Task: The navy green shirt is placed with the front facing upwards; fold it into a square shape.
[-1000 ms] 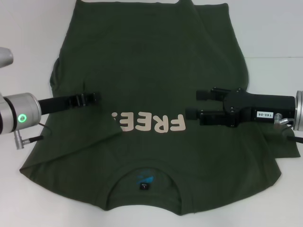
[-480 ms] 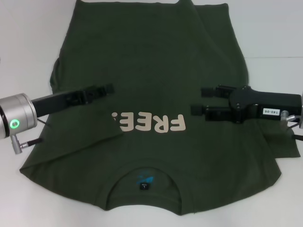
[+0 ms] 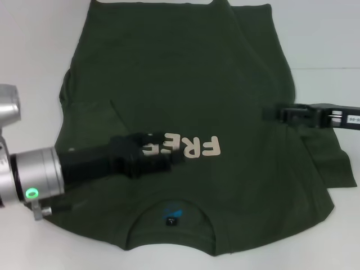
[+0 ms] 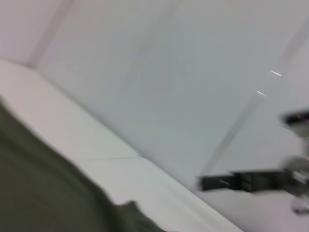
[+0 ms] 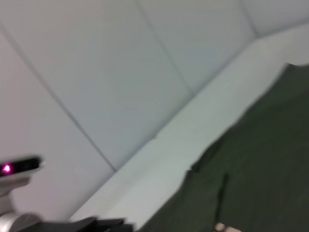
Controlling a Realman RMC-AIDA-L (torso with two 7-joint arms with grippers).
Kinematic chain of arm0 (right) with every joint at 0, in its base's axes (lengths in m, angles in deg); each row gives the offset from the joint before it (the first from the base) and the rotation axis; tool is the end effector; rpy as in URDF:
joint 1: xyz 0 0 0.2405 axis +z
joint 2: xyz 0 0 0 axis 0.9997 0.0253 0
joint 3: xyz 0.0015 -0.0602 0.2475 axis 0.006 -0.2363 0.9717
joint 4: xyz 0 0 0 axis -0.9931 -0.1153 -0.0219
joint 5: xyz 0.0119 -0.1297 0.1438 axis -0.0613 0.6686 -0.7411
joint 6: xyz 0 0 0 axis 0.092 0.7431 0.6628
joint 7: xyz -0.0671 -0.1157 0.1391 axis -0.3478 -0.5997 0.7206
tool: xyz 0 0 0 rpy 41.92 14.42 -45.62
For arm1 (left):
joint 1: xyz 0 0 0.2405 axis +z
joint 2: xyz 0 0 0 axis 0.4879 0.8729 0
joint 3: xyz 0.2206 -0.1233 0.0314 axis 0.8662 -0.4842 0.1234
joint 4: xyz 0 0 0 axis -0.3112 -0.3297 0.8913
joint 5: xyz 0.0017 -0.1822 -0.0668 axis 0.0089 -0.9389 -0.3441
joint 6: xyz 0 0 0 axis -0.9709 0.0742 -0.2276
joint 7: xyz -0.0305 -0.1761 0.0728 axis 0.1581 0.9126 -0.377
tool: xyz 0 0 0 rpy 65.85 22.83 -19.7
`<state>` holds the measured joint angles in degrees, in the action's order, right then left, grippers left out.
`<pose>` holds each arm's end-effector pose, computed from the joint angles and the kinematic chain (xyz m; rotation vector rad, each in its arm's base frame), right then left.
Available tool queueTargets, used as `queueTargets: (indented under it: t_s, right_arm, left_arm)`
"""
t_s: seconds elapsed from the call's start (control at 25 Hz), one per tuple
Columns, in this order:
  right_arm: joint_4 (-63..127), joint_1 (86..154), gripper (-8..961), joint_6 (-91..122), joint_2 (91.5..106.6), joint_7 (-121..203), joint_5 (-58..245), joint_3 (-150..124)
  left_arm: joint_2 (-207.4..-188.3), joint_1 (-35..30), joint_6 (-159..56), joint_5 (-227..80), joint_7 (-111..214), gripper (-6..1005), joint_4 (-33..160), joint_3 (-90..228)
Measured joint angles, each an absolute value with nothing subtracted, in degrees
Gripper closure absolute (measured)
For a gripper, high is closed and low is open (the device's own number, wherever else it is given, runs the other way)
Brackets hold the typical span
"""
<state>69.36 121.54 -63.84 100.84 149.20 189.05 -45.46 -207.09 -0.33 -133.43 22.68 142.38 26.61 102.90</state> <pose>0.2208 0.3710 0.0041 -2.5249 1.2078 0.8195 -0.1986 0.3293 -0.0572 -2.6280 -0.9450 -0.9888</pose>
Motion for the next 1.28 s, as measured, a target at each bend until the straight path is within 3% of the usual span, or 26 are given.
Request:
queueTargets:
  t_s: [0.28,0.6,1.28]
  right_arm:
    - [69.46,120.70,45,-59.75,97.19,161.48,194.99,-45.20]
    - [69.50,118.70,47,-57.24,95.48,171.48,197.78,-44.71]
    - [67.51,114.79,52,-49.45,96.18,174.87,204.10,-39.96]
  left_arm:
    - [-207.09,-0.36,-137.06,25.10,133.47,122,27.13,108.80]
    - [-207.10,-0.86,-136.72,28.60,129.08,121,26.94,110.39]
    - [-206.86,-1.51,-137.15,29.88,127.74,122,26.85,110.47]
